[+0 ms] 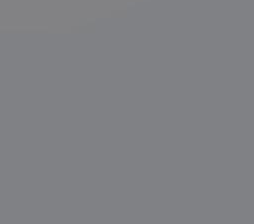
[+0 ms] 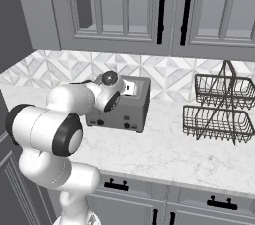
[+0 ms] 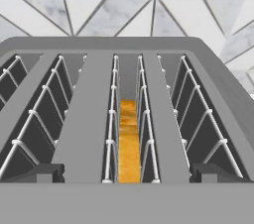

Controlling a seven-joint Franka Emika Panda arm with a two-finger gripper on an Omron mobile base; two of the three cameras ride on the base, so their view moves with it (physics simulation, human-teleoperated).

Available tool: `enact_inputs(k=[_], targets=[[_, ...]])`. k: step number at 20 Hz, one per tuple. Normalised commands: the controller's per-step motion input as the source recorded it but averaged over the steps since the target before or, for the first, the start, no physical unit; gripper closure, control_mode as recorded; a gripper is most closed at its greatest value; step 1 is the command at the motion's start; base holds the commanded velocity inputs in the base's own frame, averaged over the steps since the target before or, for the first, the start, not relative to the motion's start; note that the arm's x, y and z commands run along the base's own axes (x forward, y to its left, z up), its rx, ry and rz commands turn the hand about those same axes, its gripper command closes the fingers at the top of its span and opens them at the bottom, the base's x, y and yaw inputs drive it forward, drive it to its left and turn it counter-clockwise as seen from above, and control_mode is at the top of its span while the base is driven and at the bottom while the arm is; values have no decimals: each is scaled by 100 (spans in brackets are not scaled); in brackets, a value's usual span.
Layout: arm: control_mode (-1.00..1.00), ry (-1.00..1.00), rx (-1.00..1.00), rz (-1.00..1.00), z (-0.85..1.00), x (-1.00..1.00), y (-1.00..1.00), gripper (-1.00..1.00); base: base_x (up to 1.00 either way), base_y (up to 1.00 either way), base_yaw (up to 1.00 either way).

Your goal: Start the toaster. Once the lever pops up, take the bread to the plate on the dining counter.

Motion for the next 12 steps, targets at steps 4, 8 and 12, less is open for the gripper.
enact_inputs(k=[4,8,12], targets=[[-100,0,0,0,0,0,0,-100,0,0,0],[-100,0,0,0,0,0,0,-100,0,0,0],[-100,0,0,0,0,0,0,-100,0,0,0]])
